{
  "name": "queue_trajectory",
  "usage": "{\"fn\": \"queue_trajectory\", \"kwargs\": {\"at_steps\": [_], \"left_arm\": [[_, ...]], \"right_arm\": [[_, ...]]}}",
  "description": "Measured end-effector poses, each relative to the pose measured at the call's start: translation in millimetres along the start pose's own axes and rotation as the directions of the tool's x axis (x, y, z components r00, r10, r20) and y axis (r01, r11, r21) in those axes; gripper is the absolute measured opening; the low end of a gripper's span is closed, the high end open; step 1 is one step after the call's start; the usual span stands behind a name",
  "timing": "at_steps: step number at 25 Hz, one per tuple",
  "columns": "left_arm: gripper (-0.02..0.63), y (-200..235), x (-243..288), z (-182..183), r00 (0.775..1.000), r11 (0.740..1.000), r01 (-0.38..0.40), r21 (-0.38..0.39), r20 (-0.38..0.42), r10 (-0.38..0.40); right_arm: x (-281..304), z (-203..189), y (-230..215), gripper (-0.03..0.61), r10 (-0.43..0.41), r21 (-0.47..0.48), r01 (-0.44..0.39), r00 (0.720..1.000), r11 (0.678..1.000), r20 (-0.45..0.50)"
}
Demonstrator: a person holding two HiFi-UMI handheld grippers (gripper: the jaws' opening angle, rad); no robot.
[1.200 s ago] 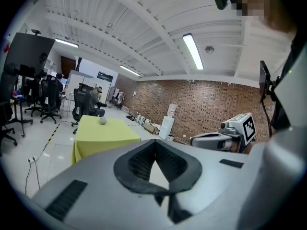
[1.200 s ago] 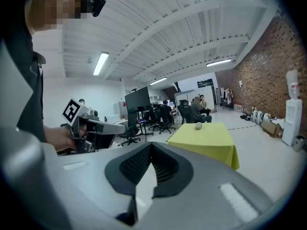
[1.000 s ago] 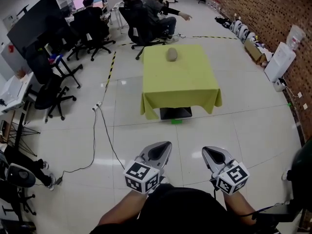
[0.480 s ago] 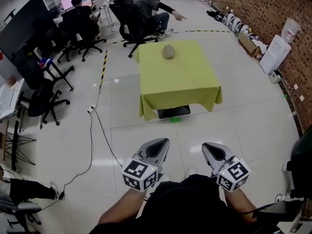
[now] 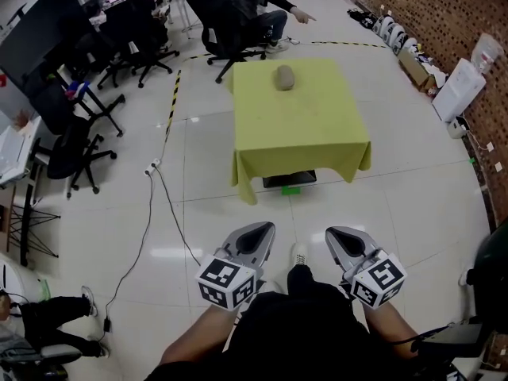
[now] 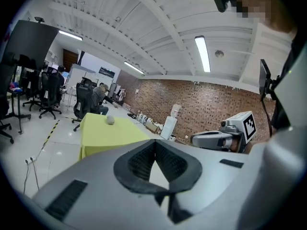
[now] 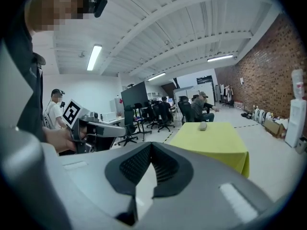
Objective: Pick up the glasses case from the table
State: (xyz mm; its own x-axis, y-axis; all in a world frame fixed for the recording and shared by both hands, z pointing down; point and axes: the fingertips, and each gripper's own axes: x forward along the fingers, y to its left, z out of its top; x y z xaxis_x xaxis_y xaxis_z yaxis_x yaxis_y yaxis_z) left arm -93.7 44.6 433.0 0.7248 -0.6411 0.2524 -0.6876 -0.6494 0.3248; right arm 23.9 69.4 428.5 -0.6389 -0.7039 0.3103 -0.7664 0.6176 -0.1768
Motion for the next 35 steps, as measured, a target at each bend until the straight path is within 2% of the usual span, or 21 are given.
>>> {"fn": "queue_trajectory", "kwargs": {"at_steps": [7,12,17,26,35], "left_arm": [[0.006,22,33,17,0.999,0.999,-0.039,-0.006,-0.017,0.039],[0.006,39,72,22,0.999,0.994,-0.037,-0.102,-0.042,0.033],[0.006,50,111,37,0.997,0.997,-0.04,-0.068,-0.073,0.035],[0.006,59,176,64,0.994,0.997,-0.07,-0.026,-0.08,0.067],[0.006,69,202,84,0.99,0.992,-0.124,-0.001,-0.065,0.123]], "right_arm": [[31,18,-34,0.003,0.05,0.008,-0.05,0.999,0.999,0.012],[47,28,-76,0.003,0.051,0.018,-0.052,0.998,0.999,0.025],[67,42,-115,0.003,0.058,0.031,-0.059,0.997,0.998,0.04],[85,58,-181,0.003,0.09,0.033,-0.091,0.995,0.995,0.045],[99,69,-218,0.003,0.127,0.025,-0.129,0.99,0.991,0.06]]}}
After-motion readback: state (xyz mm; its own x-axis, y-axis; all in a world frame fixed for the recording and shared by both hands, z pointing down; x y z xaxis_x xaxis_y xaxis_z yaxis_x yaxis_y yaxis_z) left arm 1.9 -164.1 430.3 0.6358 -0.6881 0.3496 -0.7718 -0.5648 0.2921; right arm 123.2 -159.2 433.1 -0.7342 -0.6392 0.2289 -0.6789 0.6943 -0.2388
